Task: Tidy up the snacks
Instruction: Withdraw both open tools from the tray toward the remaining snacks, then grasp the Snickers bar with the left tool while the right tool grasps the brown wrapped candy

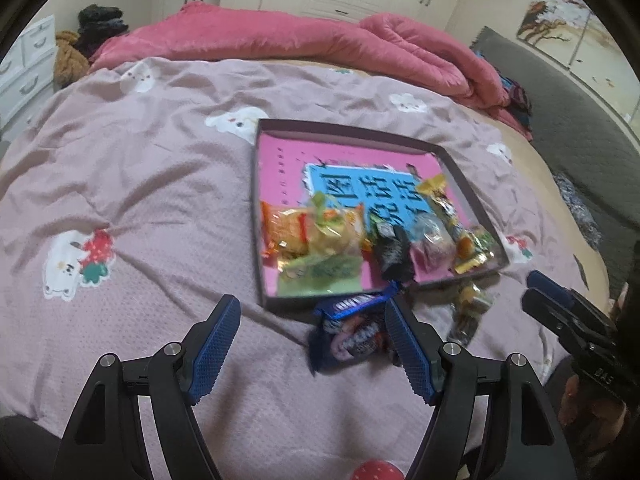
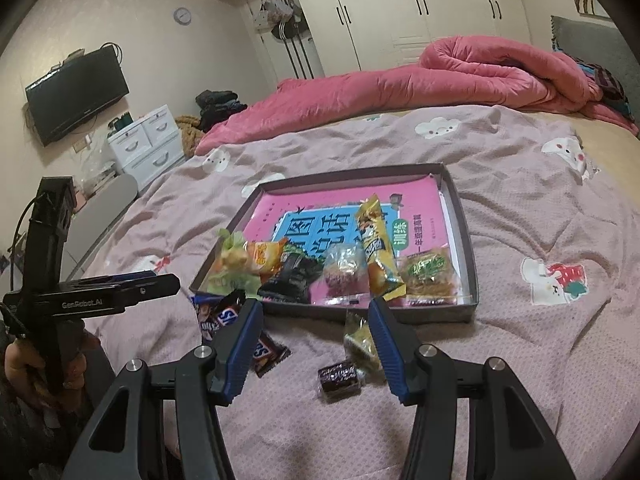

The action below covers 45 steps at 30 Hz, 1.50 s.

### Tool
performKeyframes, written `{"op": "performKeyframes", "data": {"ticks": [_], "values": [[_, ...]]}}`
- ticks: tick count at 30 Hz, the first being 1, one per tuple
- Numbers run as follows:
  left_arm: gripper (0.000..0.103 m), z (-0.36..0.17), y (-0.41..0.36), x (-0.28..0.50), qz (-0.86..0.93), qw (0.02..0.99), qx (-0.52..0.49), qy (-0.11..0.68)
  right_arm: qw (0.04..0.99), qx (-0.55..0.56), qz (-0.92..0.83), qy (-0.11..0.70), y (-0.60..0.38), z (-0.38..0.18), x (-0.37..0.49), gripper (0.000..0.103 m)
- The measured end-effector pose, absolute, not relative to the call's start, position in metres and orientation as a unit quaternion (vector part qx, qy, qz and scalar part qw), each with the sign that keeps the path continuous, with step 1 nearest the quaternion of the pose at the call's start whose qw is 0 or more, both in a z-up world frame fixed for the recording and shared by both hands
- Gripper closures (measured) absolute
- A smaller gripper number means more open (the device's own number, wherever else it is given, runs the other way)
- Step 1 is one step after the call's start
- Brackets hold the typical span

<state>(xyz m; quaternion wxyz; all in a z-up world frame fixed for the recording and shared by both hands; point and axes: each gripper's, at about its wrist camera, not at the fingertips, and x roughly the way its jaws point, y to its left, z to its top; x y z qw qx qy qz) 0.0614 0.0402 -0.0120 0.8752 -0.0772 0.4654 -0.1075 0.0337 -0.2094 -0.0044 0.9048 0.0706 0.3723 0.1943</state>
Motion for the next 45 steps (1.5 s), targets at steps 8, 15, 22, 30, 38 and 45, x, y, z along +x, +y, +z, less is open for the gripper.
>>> {"op": "performKeyframes", "data": {"ticks": [8, 15, 22, 30, 38, 45], "values": [[0.027, -0.017, 0.008, 0.050, -0.146, 0.868, -0.047, 0.471, 0.880, 0.076, 0.179, 0.433, -0.206, -0.024, 0.030, 0.048], [0.027, -0.023, -0.006, 0.049, -0.173, 0.863, -0.045, 0.472, 0.867, 0.076, 0.168, 0.464, -0.208, -0.039, 0.031, 0.048], [0.032, -0.027, -0.012, 0.050, -0.191, 0.859, -0.056, 0.471, 0.856, 0.065, 0.177, 0.481, -0.201, -0.049, 0.034, 0.048], [0.032, -0.035, -0.015, 0.056, -0.197, 0.854, -0.064, 0.478, 0.845, 0.065, 0.177, 0.500, -0.199, -0.062, 0.042, 0.048], [0.046, -0.042, -0.021, 0.063, -0.201, 0.848, -0.070, 0.485, 0.842, 0.065, 0.182, 0.504, -0.195, -0.070, 0.051, 0.048], [0.051, -0.045, -0.030, 0.067, -0.212, 0.847, -0.066, 0.484, 0.845, 0.030, 0.189, 0.499, -0.183, -0.073, 0.056, 0.050]]}}
